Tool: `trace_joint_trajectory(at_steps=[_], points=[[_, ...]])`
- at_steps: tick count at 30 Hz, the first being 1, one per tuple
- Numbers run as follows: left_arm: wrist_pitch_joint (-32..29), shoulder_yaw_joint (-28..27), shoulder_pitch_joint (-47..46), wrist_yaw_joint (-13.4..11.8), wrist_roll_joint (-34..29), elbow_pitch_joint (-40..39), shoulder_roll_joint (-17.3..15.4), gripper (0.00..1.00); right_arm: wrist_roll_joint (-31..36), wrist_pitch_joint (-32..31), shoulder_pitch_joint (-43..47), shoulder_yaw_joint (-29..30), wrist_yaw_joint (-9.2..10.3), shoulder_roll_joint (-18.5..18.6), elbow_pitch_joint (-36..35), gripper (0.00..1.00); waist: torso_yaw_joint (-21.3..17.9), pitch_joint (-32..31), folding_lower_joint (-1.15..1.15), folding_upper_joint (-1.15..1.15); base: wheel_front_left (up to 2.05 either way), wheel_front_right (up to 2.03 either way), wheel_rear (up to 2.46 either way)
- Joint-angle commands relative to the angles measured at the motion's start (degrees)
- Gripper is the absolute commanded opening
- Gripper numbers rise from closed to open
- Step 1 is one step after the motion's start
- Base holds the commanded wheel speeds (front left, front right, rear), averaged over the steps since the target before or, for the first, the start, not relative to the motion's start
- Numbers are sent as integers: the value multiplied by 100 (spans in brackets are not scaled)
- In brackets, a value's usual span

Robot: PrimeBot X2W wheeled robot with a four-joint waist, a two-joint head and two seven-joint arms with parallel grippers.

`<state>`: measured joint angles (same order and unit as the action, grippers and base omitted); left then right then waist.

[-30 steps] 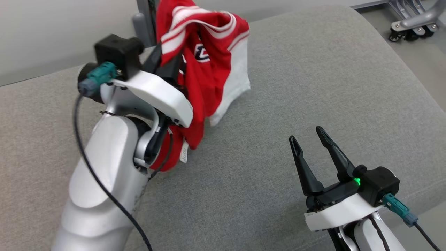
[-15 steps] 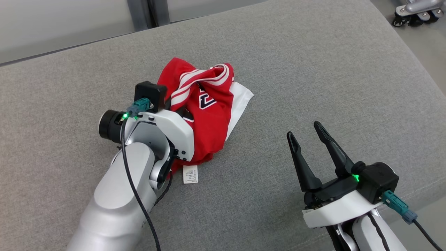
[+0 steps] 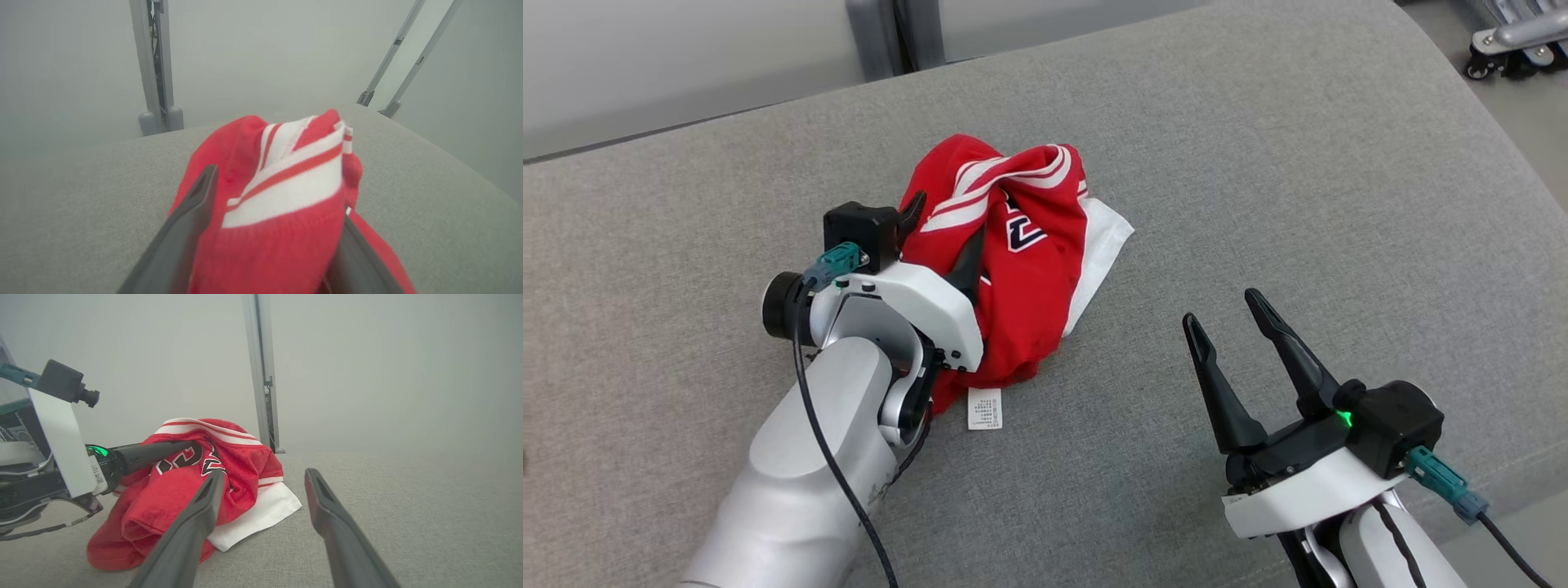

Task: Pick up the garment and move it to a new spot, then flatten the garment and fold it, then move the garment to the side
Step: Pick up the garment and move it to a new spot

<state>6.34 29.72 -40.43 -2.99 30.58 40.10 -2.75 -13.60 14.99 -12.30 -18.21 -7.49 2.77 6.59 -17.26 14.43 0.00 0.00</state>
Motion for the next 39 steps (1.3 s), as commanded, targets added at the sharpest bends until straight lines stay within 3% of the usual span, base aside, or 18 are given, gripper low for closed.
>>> trace_joint_trajectory(at_steps=[1, 7, 13, 22, 26, 31, 39], points=[[50, -32, 5, -37, 60, -17, -27, 100, 23, 34, 37, 2, -1, 24, 22, 100, 74, -90, 0, 0, 0, 0, 0], [327, -203, 401, -137, 232, -309, -146, 100, 46, 34, 118, -3, -1, 25, 79, 100, 347, -421, 0, 0, 0, 0, 0], [94, -259, 1104, -248, 401, -971, -386, 100, 123, 34, 217, -34, -1, 28, 120, 100, 640, -672, 0, 0, 0, 0, 0], [760, -734, 2527, -863, 300, -2691, -783, 100, 194, 33, 403, 50, -1, 27, 135, 100, 903, -987, 0, 0, 0, 0, 0], [872, -994, 3095, -972, 116, -3193, -891, 100, 218, 34, 541, 95, -1, 27, 128, 100, 970, -1137, 0, 0, 0, 0, 0], [876, -1511, 3760, -1008, -339, -3744, -716, 100, 249, 33, 725, 229, -1, 28, 87, 100, 1073, -1283, 0, 0, 0, 0, 0], [879, -2099, 4461, -706, -1141, -4270, -335, 100, 318, 33, 1035, 500, -1, 26, 6, 100, 1224, -1491, 0, 0, 0, 0, 0]])
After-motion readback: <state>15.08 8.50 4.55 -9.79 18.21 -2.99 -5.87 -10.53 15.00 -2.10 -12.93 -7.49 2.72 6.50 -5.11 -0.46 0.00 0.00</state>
